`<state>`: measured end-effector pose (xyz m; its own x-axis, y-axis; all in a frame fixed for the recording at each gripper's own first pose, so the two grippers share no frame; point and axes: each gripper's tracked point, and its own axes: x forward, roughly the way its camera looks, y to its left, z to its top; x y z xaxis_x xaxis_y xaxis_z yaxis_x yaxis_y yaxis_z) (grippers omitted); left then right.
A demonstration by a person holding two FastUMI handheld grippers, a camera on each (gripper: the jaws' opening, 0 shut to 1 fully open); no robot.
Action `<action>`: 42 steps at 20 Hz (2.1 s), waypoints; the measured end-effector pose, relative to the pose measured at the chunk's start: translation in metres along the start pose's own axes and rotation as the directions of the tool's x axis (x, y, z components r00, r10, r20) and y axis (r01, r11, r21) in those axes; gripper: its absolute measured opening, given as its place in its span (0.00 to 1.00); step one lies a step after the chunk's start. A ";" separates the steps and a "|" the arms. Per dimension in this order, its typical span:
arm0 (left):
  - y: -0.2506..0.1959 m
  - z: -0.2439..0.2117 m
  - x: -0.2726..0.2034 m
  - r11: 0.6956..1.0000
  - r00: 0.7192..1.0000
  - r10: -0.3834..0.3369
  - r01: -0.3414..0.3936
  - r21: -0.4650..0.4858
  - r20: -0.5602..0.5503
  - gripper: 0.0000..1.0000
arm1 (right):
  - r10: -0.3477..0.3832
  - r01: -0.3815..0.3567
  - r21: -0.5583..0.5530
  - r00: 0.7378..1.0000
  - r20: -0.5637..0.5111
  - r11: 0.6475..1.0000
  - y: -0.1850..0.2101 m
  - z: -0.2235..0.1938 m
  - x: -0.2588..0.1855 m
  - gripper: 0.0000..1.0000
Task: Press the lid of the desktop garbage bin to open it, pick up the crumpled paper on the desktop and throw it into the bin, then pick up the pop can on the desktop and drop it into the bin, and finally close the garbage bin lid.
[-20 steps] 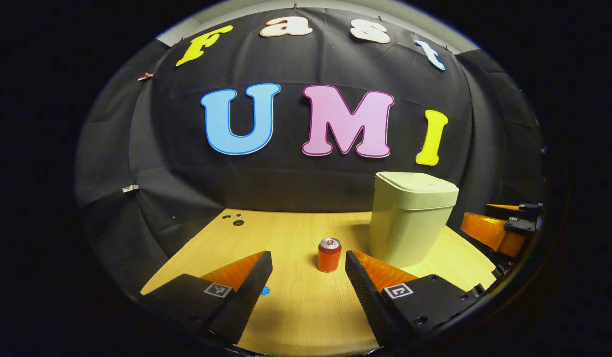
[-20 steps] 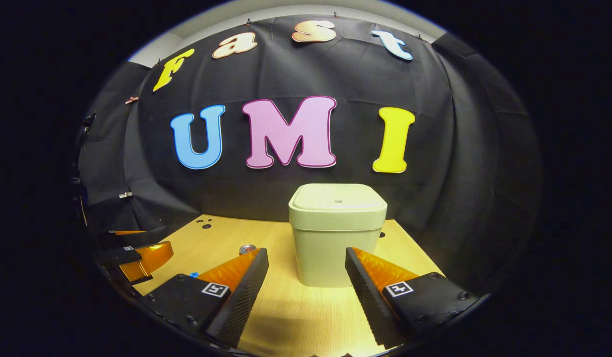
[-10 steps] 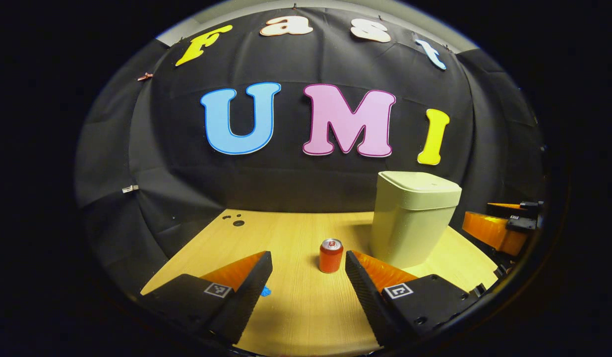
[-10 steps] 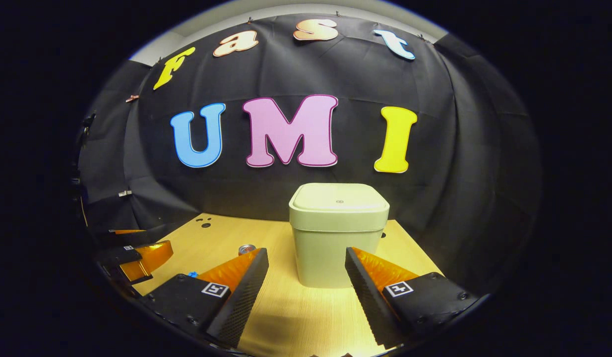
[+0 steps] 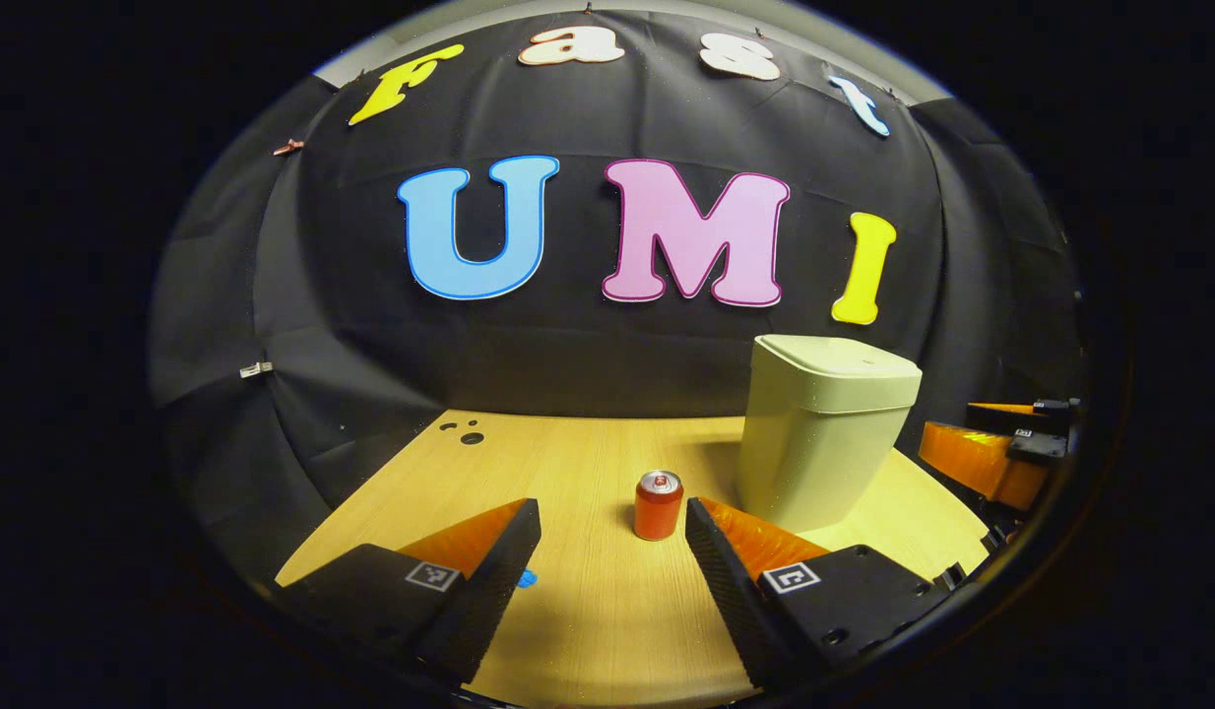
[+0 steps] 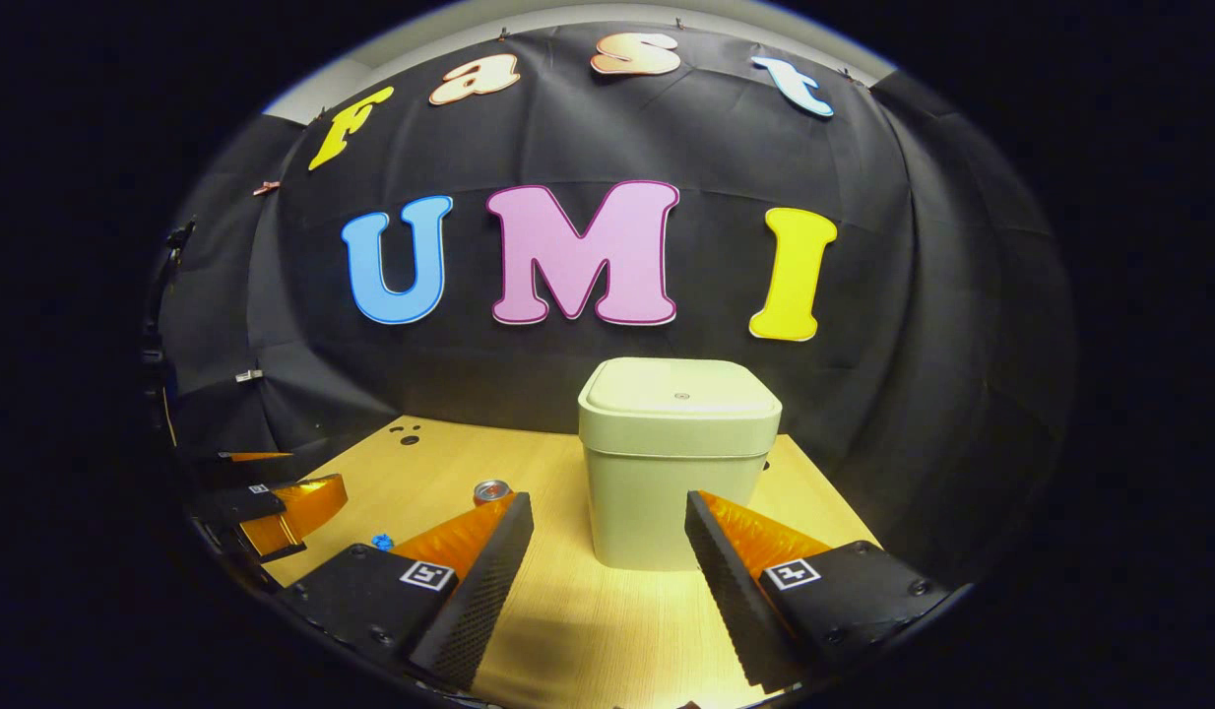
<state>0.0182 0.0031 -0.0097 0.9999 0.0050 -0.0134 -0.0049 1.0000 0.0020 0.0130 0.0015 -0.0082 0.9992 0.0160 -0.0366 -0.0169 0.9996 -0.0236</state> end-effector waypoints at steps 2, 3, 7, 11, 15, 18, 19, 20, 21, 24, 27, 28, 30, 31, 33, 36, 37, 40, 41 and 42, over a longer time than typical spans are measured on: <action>0.000 0.000 0.001 1.000 1.000 0.001 -0.001 0.001 -0.001 0.96 | 0.007 -0.007 -0.003 1.000 -0.005 1.000 0.002 -0.002 0.000 0.98; 0.000 0.000 0.002 1.000 1.000 0.000 0.000 0.000 -0.002 0.96 | 0.012 -0.012 -0.005 1.000 -0.008 1.000 0.003 -0.001 0.001 0.98; 0.000 -0.001 0.004 1.000 1.000 0.001 -0.001 0.009 -0.007 0.96 | 0.009 -0.009 -0.018 1.000 0.005 1.000 0.002 0.005 0.004 0.89; 0.000 -0.001 0.007 1.000 1.000 0.000 0.000 0.021 -0.007 0.96 | 0.004 -0.004 -0.032 1.000 0.017 0.999 0.002 0.012 0.008 0.48; 0.000 -0.001 0.007 1.000 1.000 0.003 -0.003 0.024 -0.004 0.96 | 0.030 -0.030 -0.018 1.000 0.001 0.999 0.007 0.010 0.012 0.25; 0.000 -0.003 0.005 1.000 1.000 0.006 -0.005 0.022 -0.010 0.96 | 0.031 -0.031 -0.013 1.000 0.007 0.999 0.007 0.013 0.017 0.07; 0.000 -0.002 0.004 1.000 1.000 0.008 -0.008 0.021 -0.011 0.96 | 0.039 -0.039 -0.016 0.999 0.007 0.999 0.009 0.015 0.016 0.07; 0.000 -0.003 0.003 1.000 1.000 0.010 -0.009 0.020 -0.011 0.96 | 0.043 -0.043 -0.024 0.999 -0.001 0.999 0.010 0.014 0.015 0.09; 0.000 -0.003 0.002 1.000 1.000 0.011 -0.011 0.020 -0.011 0.95 | 0.048 -0.049 -0.027 0.999 -0.005 0.998 0.009 0.014 0.016 0.09; -0.002 -0.006 0.000 1.000 1.000 0.010 -0.010 0.017 -0.017 0.96 | 0.100 -0.100 0.013 0.995 -0.010 0.995 0.016 0.015 0.017 0.05; -0.001 -0.006 -0.002 1.000 1.000 0.016 -0.016 0.018 -0.017 0.95 | 0.127 -0.127 0.023 0.991 -0.035 0.992 0.019 0.015 0.020 0.05; -0.001 -0.007 -0.002 1.000 1.000 0.018 -0.018 0.015 -0.017 0.96 | 0.130 -0.130 0.017 0.991 -0.038 0.991 0.017 0.015 0.022 0.05; -0.003 -0.009 -0.002 1.000 1.000 0.019 -0.019 0.013 -0.022 0.96 | 0.138 -0.138 0.005 0.989 -0.050 0.990 0.016 0.018 0.026 0.05; -0.003 -0.009 -0.002 1.000 1.000 0.021 -0.021 0.014 -0.023 0.96 | 0.142 -0.142 0.003 0.989 -0.050 0.990 0.016 0.022 0.030 0.05; -0.002 -0.010 -0.003 1.000 0.999 0.025 -0.024 0.017 -0.026 0.96 | 0.138 -0.138 -0.002 0.989 -0.044 0.990 0.013 0.031 0.039 0.05; -0.001 -0.010 -0.003 0.999 0.999 0.035 -0.034 0.024 -0.024 0.95 | 0.116 -0.116 -0.018 0.993 -0.016 0.993 0.002 0.049 0.057 0.05; 0.000 -0.010 -0.003 0.999 0.999 0.043 -0.042 0.026 -0.026 0.95 | 0.106 -0.106 -0.027 0.994 -0.006 0.994 -0.004 0.055 0.064 0.05; 0.008 -0.013 -0.004 0.997 0.997 0.071 -0.071 0.020 -0.029 0.95 | 0.075 -0.074 -0.039 0.997 0.031 0.996 -0.021 0.072 0.082 0.05; 0.012 -0.012 -0.006 0.996 0.996 0.089 -0.088 0.018 -0.030 0.95 | 0.065 -0.063 -0.041 0.997 0.041 0.997 -0.027 0.077 0.088 0.05; 0.016 -0.013 -0.007 0.994 0.994 0.106 -0.105 0.015 -0.032 0.96 | 0.050 -0.048 -0.041 0.998 0.049 0.998 -0.033 0.080 0.094 0.05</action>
<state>0.0111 0.0193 -0.0225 0.9928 0.1109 -0.0449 -0.1102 0.9937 0.0185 0.1105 -0.0283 0.0695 0.9977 0.0675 0.0114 -0.0667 0.9958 -0.0625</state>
